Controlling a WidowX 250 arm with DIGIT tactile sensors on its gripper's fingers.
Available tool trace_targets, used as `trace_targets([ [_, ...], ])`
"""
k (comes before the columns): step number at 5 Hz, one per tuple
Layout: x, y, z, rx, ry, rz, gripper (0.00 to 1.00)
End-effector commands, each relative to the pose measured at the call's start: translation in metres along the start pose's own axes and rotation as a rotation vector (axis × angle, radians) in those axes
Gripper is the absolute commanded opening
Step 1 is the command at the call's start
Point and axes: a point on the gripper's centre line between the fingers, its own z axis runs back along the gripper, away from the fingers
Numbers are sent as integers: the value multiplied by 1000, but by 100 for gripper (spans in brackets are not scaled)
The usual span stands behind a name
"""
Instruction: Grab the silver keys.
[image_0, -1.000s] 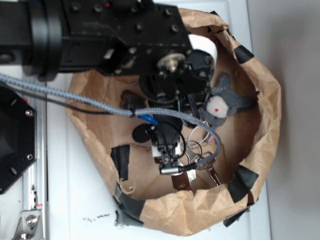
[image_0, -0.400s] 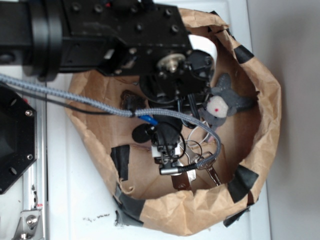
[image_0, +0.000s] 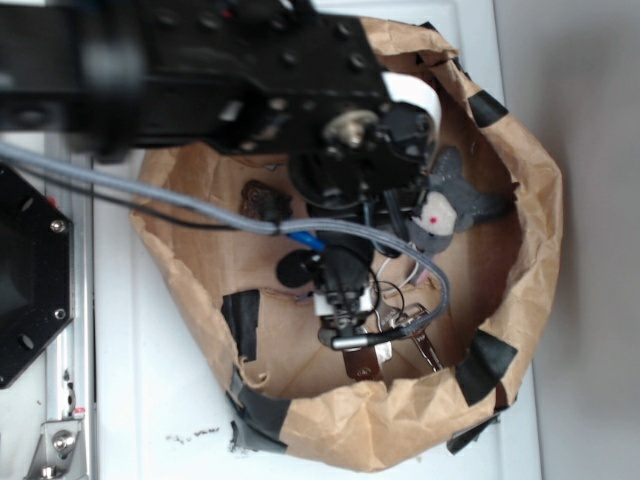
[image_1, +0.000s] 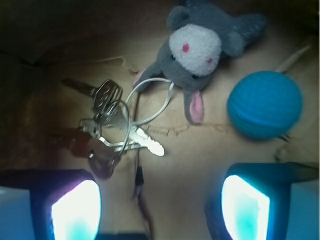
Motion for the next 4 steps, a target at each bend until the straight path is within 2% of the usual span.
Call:
trace_targets([
  [1,5,-4,-13,-37,-43,-2,100],
  [2,7,-11,-22,-43,8,-28,100],
  [3,11,-14,-33,-36,16,-30,100],
  [4,12,-16,-36,-15,-1,-41,100],
])
